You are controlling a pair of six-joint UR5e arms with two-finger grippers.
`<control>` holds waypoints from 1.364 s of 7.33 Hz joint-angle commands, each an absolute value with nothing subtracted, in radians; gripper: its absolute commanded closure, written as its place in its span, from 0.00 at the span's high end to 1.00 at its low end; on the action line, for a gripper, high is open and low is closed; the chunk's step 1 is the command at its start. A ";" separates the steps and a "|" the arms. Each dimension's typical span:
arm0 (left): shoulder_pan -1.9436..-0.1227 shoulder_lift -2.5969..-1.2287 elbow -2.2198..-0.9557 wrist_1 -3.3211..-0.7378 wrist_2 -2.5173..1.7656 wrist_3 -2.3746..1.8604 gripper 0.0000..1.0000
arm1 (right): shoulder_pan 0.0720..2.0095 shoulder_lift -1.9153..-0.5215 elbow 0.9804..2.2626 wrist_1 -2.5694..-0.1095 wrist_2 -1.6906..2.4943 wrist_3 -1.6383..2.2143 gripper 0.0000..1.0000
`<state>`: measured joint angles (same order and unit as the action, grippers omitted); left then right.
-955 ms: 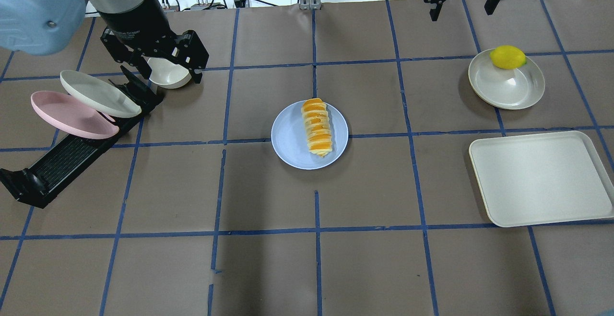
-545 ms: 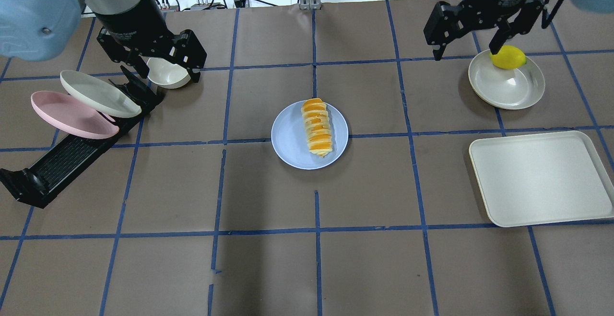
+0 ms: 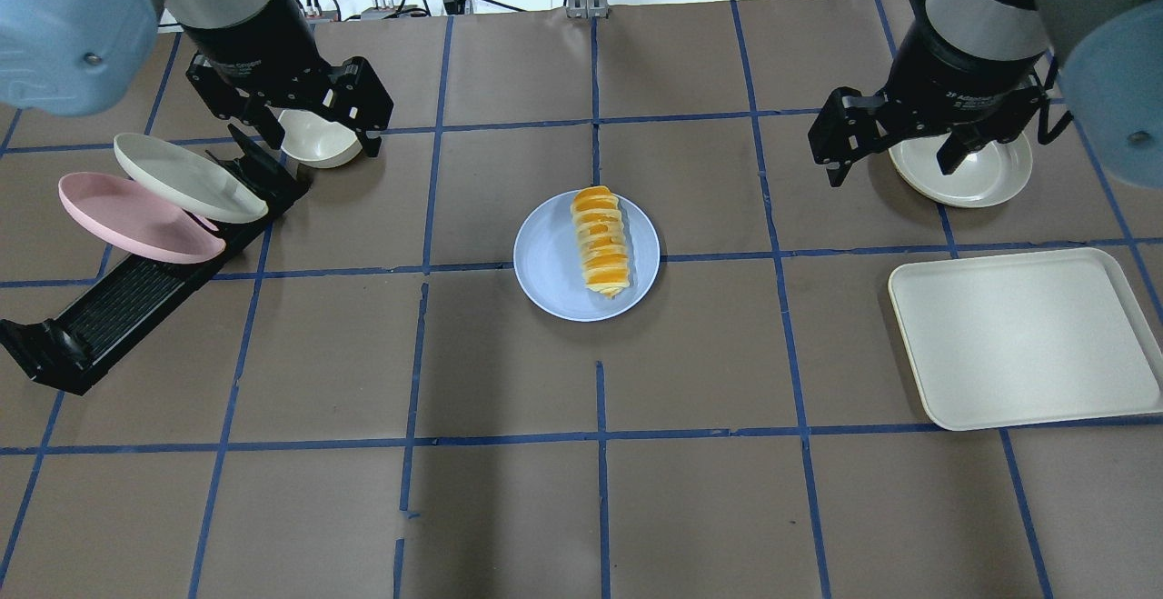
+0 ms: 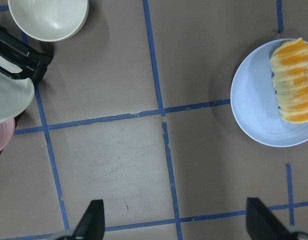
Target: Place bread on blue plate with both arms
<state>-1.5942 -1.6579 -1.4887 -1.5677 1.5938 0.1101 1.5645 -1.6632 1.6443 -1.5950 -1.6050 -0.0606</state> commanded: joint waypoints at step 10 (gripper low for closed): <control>-1.598 -1.666 -1.486 -1.565 1.592 0.103 1.00 | 1.572 -1.672 1.637 -1.589 -1.626 -0.061 1.00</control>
<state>-1.5984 -1.6644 -1.4864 -1.5647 1.5923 0.1022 1.5724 -1.6708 1.6366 -1.5899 -1.6203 -0.0613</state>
